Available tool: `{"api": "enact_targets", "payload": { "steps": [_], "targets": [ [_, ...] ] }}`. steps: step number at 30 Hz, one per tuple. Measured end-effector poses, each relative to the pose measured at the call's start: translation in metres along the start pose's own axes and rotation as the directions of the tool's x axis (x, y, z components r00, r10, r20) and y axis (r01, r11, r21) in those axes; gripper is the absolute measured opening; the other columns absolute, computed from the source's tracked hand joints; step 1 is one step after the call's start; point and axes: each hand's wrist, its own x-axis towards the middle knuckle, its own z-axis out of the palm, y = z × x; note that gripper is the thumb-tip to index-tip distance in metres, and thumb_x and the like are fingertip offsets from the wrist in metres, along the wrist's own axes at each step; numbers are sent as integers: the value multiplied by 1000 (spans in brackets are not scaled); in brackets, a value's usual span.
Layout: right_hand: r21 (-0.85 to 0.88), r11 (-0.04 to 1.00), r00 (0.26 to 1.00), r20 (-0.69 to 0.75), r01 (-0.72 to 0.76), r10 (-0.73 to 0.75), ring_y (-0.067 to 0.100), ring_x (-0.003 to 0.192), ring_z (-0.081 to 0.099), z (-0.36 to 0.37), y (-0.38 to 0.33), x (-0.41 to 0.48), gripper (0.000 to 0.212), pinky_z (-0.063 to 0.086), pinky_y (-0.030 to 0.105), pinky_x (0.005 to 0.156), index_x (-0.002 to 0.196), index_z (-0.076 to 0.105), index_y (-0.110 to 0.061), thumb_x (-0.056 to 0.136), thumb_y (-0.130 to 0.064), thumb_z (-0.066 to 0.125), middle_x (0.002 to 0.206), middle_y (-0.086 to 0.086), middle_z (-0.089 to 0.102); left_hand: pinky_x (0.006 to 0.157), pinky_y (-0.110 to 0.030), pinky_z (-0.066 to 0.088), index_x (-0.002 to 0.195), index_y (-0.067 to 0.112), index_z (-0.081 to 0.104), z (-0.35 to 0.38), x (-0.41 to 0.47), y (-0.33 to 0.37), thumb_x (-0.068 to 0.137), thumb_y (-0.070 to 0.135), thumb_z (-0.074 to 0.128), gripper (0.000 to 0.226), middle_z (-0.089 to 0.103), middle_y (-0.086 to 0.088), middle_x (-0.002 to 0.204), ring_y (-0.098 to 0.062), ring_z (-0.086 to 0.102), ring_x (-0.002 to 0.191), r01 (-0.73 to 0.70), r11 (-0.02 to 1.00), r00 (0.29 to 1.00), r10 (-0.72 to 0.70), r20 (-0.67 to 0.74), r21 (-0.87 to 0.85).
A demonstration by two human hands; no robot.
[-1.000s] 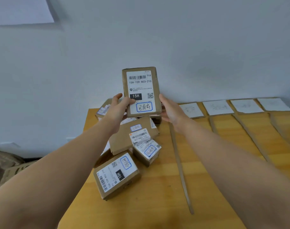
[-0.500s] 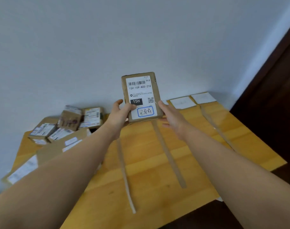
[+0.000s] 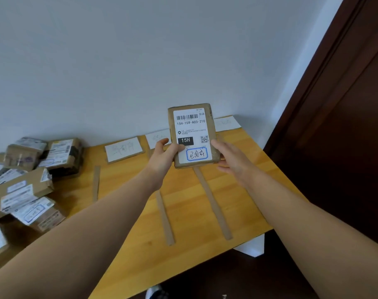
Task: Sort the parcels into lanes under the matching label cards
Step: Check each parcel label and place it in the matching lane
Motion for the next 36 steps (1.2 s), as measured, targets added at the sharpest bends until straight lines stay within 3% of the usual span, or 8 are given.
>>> {"api": "enact_targets", "payload": {
  "steps": [6,10,16,18,22,27,32,36],
  "targets": [
    [75,996,999,18,-41,40,15,106,62,-26,6,36,26,44,38,100,103,59,-33,88,-54,56,109,-8,69,110,-46,36,142,26,32,28,37,3,63,45,64,87,69,4,111,-21,61,111,23,998,999,-25,20,56],
    [116,990,997,8,-77,76,14,103,64,-37,11,69,38,44,38,99,120,54,-27,88,-48,60,106,-7,71,107,-43,40,138,24,37,40,69,-2,84,34,61,60,70,3,107,-21,61,109,55,996,994,-62,85,75],
    [173,977,992,-4,-123,126,16,96,66,-59,13,117,51,46,48,100,132,46,-22,88,-42,63,98,-6,72,100,-35,45,126,28,46,55,110,0,89,33,60,40,69,2,112,-18,61,108,87,986,978,-111,177,141],
    [179,969,985,42,-173,168,19,101,65,-67,16,130,55,43,52,103,135,44,-26,87,-41,65,104,-4,71,98,-38,46,129,27,47,61,123,-3,85,37,62,47,70,2,111,-18,63,105,114,986,975,-135,177,124],
    [106,950,929,267,-292,256,24,110,64,-85,37,155,72,47,54,97,139,35,-42,79,-33,74,119,-1,68,74,-28,51,133,23,46,78,144,-14,90,35,56,45,69,-1,112,-17,65,95,241,968,958,-248,142,66],
    [43,948,924,243,-315,296,21,106,66,-132,54,192,67,55,42,86,137,42,-36,80,-26,75,117,1,69,100,-42,47,142,26,35,111,175,-29,87,44,62,63,63,1,124,-19,59,112,310,932,925,-341,169,186],
    [-3,951,925,231,-309,301,16,101,68,-200,65,228,50,52,29,78,128,52,-28,83,-22,72,111,3,72,110,-45,34,151,29,19,160,207,-18,88,48,60,78,30,-2,154,-28,36,136,234,954,970,-216,-112,187],
    [17,935,920,190,-353,344,19,99,67,-242,88,248,32,49,27,76,116,62,-19,85,-20,69,101,4,73,105,-43,41,142,22,40,196,224,-25,95,37,54,51,56,1,130,-25,50,125,247,938,969,-241,-54,245]
  ]
}}
